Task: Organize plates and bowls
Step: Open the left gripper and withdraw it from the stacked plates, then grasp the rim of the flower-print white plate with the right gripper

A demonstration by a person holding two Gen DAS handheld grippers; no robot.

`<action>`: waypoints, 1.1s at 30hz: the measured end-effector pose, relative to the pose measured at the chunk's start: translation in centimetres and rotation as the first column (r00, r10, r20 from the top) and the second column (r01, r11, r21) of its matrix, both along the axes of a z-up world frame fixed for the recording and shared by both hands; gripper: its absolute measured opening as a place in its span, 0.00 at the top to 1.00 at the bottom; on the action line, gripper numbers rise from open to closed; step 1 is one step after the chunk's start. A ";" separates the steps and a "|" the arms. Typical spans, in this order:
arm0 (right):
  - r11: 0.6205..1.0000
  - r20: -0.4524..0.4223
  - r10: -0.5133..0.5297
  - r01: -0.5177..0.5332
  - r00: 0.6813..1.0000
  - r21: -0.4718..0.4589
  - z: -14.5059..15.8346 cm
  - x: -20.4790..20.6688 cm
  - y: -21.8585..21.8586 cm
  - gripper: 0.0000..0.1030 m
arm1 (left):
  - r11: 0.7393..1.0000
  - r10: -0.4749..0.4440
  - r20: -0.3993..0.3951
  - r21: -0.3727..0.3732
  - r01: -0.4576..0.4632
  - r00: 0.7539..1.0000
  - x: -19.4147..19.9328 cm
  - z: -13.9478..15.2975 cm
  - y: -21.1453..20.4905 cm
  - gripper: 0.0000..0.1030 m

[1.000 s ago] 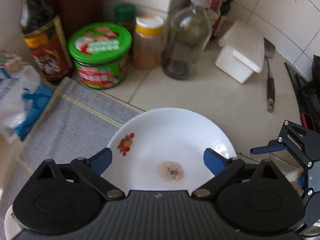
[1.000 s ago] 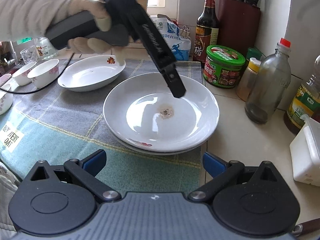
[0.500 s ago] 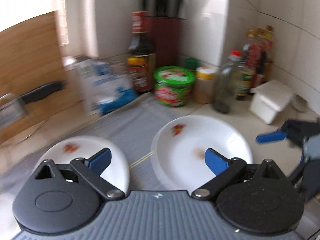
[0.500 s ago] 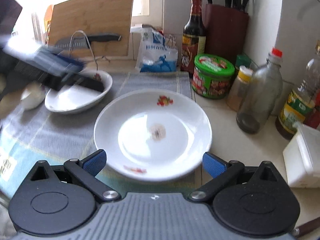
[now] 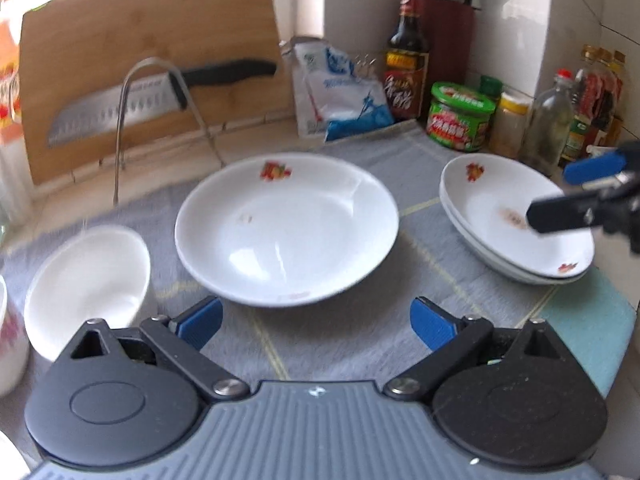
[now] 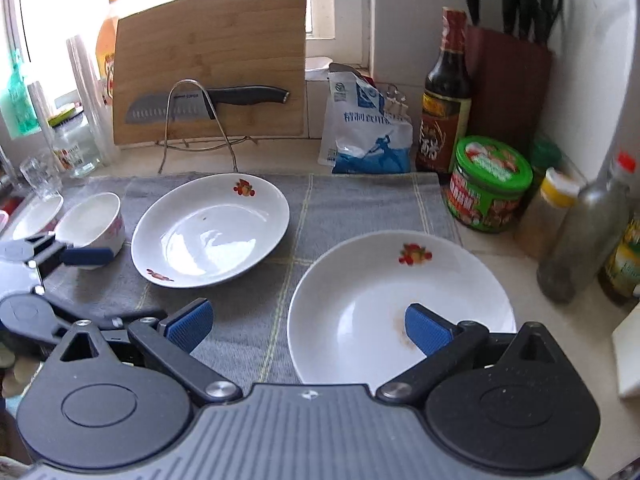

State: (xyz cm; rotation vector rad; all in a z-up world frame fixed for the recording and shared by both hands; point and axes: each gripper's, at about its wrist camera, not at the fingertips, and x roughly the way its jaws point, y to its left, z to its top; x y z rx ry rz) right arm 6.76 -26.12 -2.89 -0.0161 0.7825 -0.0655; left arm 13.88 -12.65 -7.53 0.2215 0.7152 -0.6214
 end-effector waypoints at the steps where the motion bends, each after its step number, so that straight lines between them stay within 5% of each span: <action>1: 1.000 -0.003 0.009 -0.009 1.000 -0.024 0.2 0.2 0.4 0.00 | 1.000 -0.003 -0.004 0.000 0.003 1.000 -0.1 -0.5 0.2 0.03; 10: 0.975 0.008 0.181 -0.178 0.983 -0.136 1.5 3.8 1.5 0.00 | 0.996 0.086 -0.040 0.014 -0.085 0.996 0.6 -3.4 -0.6 0.03; 16: 0.912 -0.068 0.365 -0.371 0.929 -0.175 0.8 7.1 1.8 0.00 | 0.987 0.159 -0.018 0.021 -0.158 0.987 0.9 -3.6 -1.9 0.01; 24: 0.863 -0.138 0.491 -0.502 0.860 -0.061 -1.5 13.0 1.0 0.00 | 0.981 0.194 -0.003 0.010 -0.194 0.981 1.8 -3.6 -2.6 0.00; 33: 0.850 -0.278 0.525 -0.513 0.804 0.122 -5.5 20.3 0.8 0.00 | 0.985 0.172 -0.003 0.011 -0.172 0.985 2.7 -3.6 -3.2 0.00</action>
